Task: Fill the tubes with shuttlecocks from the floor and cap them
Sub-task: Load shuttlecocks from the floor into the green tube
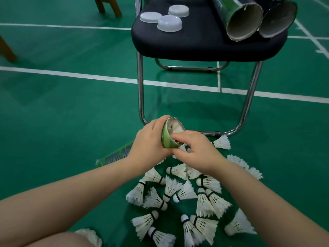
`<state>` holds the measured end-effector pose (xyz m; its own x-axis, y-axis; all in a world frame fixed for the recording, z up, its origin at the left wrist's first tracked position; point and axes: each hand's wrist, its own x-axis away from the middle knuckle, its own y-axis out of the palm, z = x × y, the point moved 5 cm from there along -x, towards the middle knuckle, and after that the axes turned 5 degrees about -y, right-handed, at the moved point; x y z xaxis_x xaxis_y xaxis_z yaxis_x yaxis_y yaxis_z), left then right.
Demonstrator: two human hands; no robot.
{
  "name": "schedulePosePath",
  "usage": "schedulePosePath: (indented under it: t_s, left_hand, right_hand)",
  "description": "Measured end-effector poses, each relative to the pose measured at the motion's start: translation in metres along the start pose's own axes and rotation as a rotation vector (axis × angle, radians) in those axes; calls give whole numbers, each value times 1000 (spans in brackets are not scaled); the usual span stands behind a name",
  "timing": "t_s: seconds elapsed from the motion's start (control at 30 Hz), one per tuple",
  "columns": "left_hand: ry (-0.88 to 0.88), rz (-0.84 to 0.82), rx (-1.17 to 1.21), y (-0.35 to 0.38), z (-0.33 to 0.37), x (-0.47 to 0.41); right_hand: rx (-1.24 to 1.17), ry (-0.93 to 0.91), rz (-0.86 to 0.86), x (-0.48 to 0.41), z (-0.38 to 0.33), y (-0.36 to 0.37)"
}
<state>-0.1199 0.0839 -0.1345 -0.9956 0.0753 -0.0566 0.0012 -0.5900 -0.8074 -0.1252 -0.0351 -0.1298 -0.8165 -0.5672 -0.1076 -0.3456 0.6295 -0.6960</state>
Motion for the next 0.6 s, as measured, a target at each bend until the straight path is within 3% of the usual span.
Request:
schedulePosePath:
  t_s: [0.2, 0.33, 0.43, 0.53, 0.6]
  left_hand:
    - [54, -34, -48, 8, 1, 5]
    - [65, -51, -65, 12, -5, 7]
    - [66, -60, -76, 12, -5, 6]
    - [47, -63, -84, 9, -4, 5]
    - [31, -86, -88, 8, -6, 6]
  right_hand:
    - [-11, 172, -319, -4, 3, 16]
    - [-49, 184, -291, -5, 10, 29]
    - [-351, 182, -30, 0, 13, 30]
    - [-755, 172, 402, 9, 24, 16]
    - [-875, 187, 618, 15, 35, 8]
